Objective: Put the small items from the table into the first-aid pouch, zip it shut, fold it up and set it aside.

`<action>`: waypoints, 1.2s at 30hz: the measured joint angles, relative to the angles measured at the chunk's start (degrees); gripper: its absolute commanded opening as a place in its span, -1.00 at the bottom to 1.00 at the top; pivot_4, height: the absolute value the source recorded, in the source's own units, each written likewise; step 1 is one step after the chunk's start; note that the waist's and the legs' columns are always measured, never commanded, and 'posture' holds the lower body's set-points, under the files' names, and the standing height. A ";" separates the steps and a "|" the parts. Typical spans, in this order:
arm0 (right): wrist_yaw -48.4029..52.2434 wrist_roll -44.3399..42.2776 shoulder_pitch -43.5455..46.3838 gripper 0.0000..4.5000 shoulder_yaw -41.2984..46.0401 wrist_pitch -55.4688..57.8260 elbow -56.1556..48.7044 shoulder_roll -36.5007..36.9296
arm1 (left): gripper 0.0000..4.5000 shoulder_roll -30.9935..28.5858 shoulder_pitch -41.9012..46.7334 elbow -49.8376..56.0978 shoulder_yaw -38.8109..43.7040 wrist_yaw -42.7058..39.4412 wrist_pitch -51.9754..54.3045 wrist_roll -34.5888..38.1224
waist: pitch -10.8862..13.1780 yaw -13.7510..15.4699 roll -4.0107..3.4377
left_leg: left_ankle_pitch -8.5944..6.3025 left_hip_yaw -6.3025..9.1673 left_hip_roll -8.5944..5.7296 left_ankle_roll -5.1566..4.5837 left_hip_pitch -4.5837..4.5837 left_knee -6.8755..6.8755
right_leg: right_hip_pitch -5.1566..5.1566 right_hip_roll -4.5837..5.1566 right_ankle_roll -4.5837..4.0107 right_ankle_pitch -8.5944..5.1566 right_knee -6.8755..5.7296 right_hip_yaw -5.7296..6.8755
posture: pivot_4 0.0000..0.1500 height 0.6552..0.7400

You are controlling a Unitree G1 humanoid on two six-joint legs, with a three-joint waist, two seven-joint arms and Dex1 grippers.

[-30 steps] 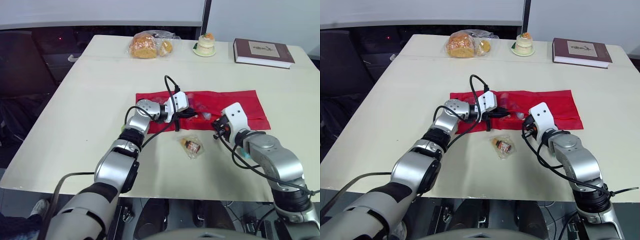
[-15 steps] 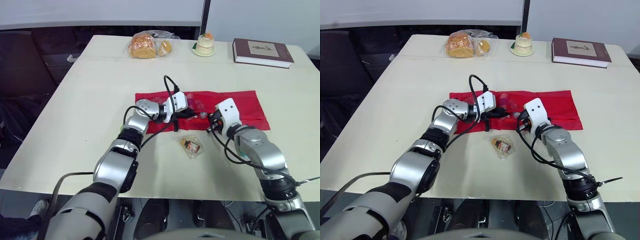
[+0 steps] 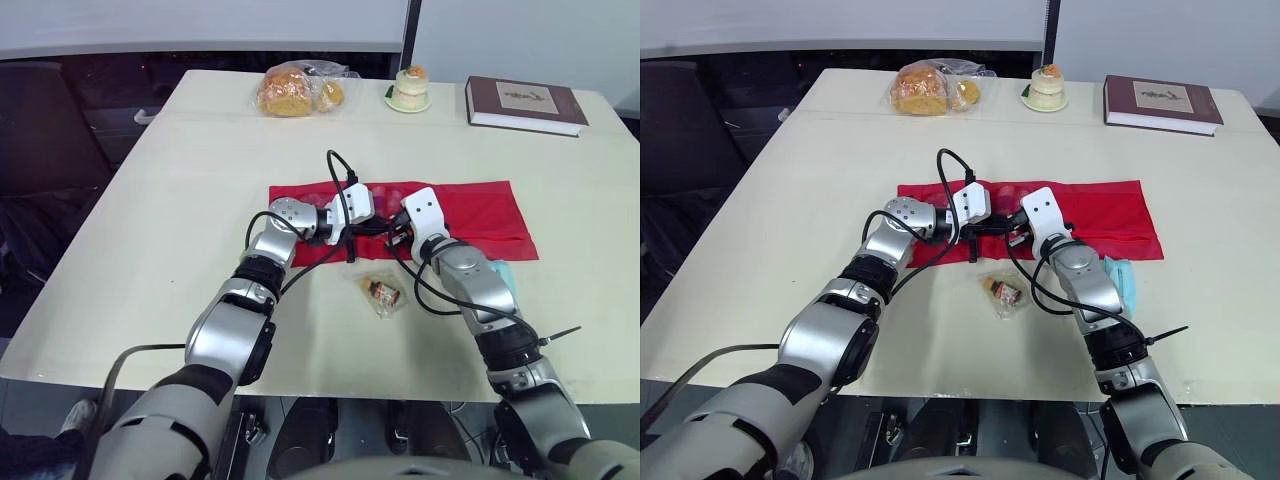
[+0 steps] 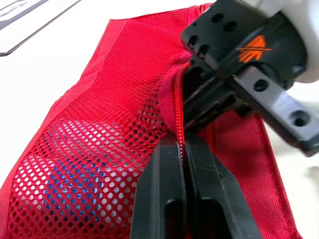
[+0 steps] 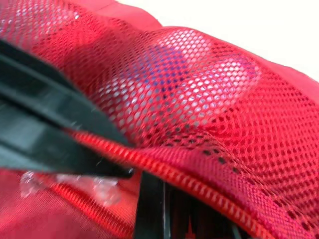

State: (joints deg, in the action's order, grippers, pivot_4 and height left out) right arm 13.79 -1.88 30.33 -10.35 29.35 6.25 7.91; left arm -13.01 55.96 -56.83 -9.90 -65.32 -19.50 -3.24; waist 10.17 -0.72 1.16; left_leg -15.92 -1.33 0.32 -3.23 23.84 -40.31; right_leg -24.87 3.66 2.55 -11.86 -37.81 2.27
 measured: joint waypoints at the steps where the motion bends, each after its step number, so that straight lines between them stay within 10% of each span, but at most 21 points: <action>1: -0.19 0.10 -0.09 -0.98 0.00 -0.59 0.06 -0.09 | -1.00 -0.02 0.00 0.00 -0.01 0.00 -0.06 0.00 | 0.00 0.00 0.00 | 0.00 0.00 0.00 0.00 0.00 0.00 | 0.00 0.00 0.00 0.00 0.00 0.00 | 1.00 0.74; 15: 16.67 -9.78 -16.76 -0.98 4.45 -2.30 -24.97 13.67 | -1.00 -0.61 2.11 -3.79 -0.08 2.49 -1.21 -1.08 | 0.01 0.13 -0.01 | -0.01 0.02 0.01 -0.01 -0.01 0.00 | 0.02 -0.01 0.01 -0.01 0.02 0.01 | 1.00 0.74; 26: 41.57 -39.37 -33.64 0.89 37.05 2.64 -35.53 36.88 | -1.00 -3.58 2.18 -5.49 0.43 4.55 -2.33 -1.14 | 0.03 0.66 -0.03 | -0.01 0.01 0.04 -0.02 -0.11 0.00 | 0.15 0.01 0.01 0.00 0.12 0.01 | 1.00 0.74; 36: 61.79 -48.47 -41.17 0.95 60.44 9.38 -27.62 54.17 | -1.00 -4.08 2.20 -6.10 0.43 5.04 -2.46 -1.12 | 0.03 1.54 -0.02 | -0.02 -0.02 0.06 -0.02 -0.07 0.00 | 0.15 0.03 0.01 0.00 0.15 -0.01 | 1.00 0.74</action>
State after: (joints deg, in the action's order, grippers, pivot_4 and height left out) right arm 75.58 -50.36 -10.84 50.09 38.73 -21.37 62.08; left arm -17.09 58.15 -62.93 -9.46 -60.28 -21.97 -4.36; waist 10.20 0.81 1.14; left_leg -15.93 -1.35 0.38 -3.25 23.77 -40.31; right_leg -24.72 3.69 2.56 -11.86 -37.66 2.26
